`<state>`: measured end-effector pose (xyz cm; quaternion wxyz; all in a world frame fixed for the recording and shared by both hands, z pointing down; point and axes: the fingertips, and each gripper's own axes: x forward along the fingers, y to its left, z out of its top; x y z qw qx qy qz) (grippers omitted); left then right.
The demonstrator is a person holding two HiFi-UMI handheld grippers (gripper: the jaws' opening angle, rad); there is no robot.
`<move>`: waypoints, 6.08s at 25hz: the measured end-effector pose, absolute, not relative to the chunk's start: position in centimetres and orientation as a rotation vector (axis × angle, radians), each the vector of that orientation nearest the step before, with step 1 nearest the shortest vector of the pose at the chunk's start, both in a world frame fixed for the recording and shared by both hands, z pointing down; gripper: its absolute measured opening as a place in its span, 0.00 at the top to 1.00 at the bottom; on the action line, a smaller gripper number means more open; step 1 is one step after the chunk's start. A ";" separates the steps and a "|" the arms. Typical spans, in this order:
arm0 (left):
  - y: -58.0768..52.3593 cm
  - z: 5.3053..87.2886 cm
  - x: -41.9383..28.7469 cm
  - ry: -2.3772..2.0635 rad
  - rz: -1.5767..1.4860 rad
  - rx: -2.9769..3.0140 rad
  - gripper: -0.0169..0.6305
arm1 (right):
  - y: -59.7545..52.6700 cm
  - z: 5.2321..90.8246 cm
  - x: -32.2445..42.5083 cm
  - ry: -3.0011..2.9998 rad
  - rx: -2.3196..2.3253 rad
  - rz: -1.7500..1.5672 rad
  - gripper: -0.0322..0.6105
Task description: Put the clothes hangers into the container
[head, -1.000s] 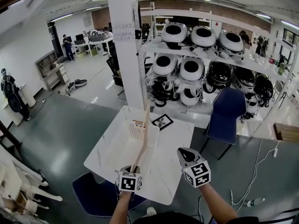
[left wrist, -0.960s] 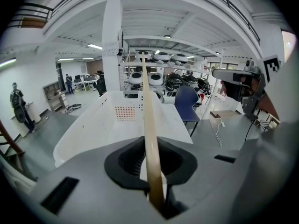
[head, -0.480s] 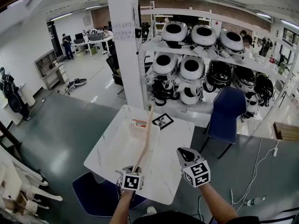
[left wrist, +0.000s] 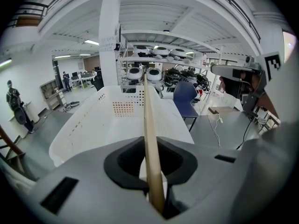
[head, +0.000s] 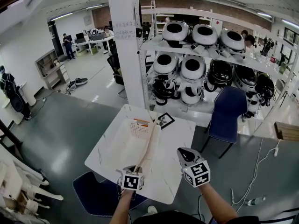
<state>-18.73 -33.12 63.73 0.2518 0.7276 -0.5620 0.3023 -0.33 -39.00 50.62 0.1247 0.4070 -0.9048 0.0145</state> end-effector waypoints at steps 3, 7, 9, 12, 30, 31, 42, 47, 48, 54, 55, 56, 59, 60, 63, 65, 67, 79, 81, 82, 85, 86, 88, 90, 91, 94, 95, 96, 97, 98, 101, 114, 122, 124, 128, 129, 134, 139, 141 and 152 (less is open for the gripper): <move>-33.2 64.1 -18.6 -1.535 0.819 1.993 0.89 | -38.9 50.8 -0.4 -2.637 1.183 0.045 0.92; -33.1 63.5 -18.5 -1.540 0.807 2.025 0.89 | -38.9 50.8 -0.5 -2.636 1.183 0.050 0.92; -33.1 62.9 -18.2 -1.527 0.783 2.054 0.88 | -38.9 50.8 -0.4 -2.633 1.184 0.053 0.92; -33.2 62.8 -17.8 -1.507 0.760 2.076 0.81 | -38.9 51.0 -0.4 -2.630 1.185 0.059 0.92; -33.3 59.9 -18.3 -1.623 0.673 2.115 0.55 | -38.5 51.2 -0.3 -2.640 1.163 0.064 0.92; -33.1 59.8 -18.2 -1.629 0.670 2.116 0.55 | -38.3 51.3 -0.2 -2.641 1.160 0.063 0.92; -31.6 56.2 -18.5 -1.807 0.529 2.121 0.55 | -37.1 51.0 0.6 -2.667 1.116 0.048 0.92; -30.4 54.8 -17.5 -1.860 0.507 2.123 0.55 | -36.2 50.7 1.2 -2.690 1.083 0.038 0.92; -30.1 54.6 -17.2 -1.870 0.505 2.121 0.56 | -36.0 50.7 1.4 -2.693 1.076 0.037 0.92; -28.2 53.5 -16.4 -1.990 0.446 2.088 0.80 | -34.9 51.0 2.7 -2.708 1.037 0.035 0.92; -27.8 53.3 -16.3 -2.012 0.441 2.085 0.84 | -34.7 51.0 2.9 -2.713 1.033 0.032 0.92; -27.4 53.1 -16.2 -2.034 0.435 2.082 0.90 | -34.4 51.0 3.0 -2.717 1.029 0.029 0.92; -26.3 52.4 -15.9 -2.075 0.408 2.073 0.95 | -33.7 50.9 3.5 -2.731 1.015 0.031 0.92; -25.9 52.3 -15.6 -2.085 0.399 2.073 0.96 | -33.4 51.0 3.6 -2.735 1.009 0.031 0.92; -25.1 51.7 -14.6 -2.108 0.354 2.091 0.97 | -33.0 51.4 4.3 -2.738 0.993 0.033 0.92; -24.6 51.6 -13.9 -2.112 0.331 2.106 0.97 | -32.7 51.7 4.6 -2.735 0.982 0.031 0.92; -24.2 51.7 -13.5 -2.102 0.314 2.115 0.97 | -32.4 51.9 4.7 -2.733 0.977 0.030 0.92; -24.0 50.2 -12.0 -2.055 0.253 2.200 0.97 | -31.8 51.4 5.0 -2.730 0.986 0.019 0.92; -23.6 50.1 -12.0 -2.041 0.266 2.227 0.97 | -31.4 51.4 4.6 -2.730 0.990 0.023 0.92; -23.3 50.1 -12.0 -2.034 0.271 2.236 0.97 | -31.2 51.5 4.4 -2.729 0.993 0.026 0.92; -22.2 50.2 -12.5 -2.011 0.277 2.246 0.97 | -30.2 51.4 3.4 -2.730 0.995 0.031 0.92; -21.8 50.3 -12.8 -2.006 0.279 2.247 0.97 | -29.7 51.2 3.0 -2.731 0.993 0.028 0.92; -20.9 50.3 -13.4 -1.998 0.282 2.251 0.97 | -28.7 51.0 2.2 -2.732 0.993 0.021 0.92; -20.0 50.2 -13.8 -1.991 0.287 2.261 0.97 | -27.8 51.0 1.8 -2.730 1.002 0.023 0.92; -19.6 50.1 -14.0 -1.988 0.291 2.267 0.97 | -27.4 50.9 1.6 -2.728 1.009 0.026 0.92; -18.1 49.9 -14.8 -1.977 0.292 2.282 0.97 | -25.9 50.8 0.9 -2.726 1.025 0.029 0.92; -17.7 49.8 -15.1 -1.974 0.290 2.288 0.97 | -25.3 50.7 0.6 -2.725 1.030 0.027 0.92; -17.2 49.8 -15.3 -1.970 0.289 2.295 0.97 | -24.8 50.6 0.4 -2.725 1.035 0.024 0.92; -16.8 49.7 -15.6 -1.966 0.287 2.304 0.97 | -24.3 50.6 0.1 -2.723 1.041 0.022 0.92; -16.3 49.6 -15.8 -1.961 0.285 2.313 0.97 | -23.8 50.5 -0.1 -2.721 1.048 0.021 0.92; -14.6 49.4 -16.2 -1.945 0.280 2.344 0.97 | -21.9 50.5 -0.7 -2.717 1.064 0.015 0.92; -8.1 48.8 -17.3 -1.892 0.286 2.415 0.97 | -14.3 49.2 -2.6 -2.729 1.113 -0.009 0.92; -4.7 48.6 -17.5 -1.836 0.246 2.455 0.97 | -10.5 48.7 -3.2 -2.742 1.143 -0.004 0.92; -4.1 48.5 -17.4 -1.825 0.240 2.468 0.97 | -9.7 48.7 -3.3 -2.737 1.149 -0.006 0.92; -2.9 48.5 -17.0 -1.799 0.214 2.482 0.97 | -8.2 49.1 -3.0 -2.718 1.162 0.002 0.92; -2.7 48.5 -17.0 -1.794 0.206 2.486 0.97 | -7.9 49.1 -3.0 -2.714 1.161 0.001 0.92; -2.2 48.3 -15.9 -1.753 0.162 2.519 0.97 | -6.7 48.9 -2.7 -2.704 1.146 -0.024 0.92; -2.2 48.0 -14.9 -1.734 0.152 2.542 0.97 | -6.4 48.6 -2.5 -2.710 1.143 -0.029 0.92; -2.4 47.9 -14.6 -1.735 0.151 2.542 0.97 | -6.4 48.6 -2.5 -2.712 1.141 -0.030 0.92; -3.5 46.9 -12.9 -1.752 0.126 2.534 0.97 | -7.1 47.4 -1.1 -2.730 1.106 -0.045 0.92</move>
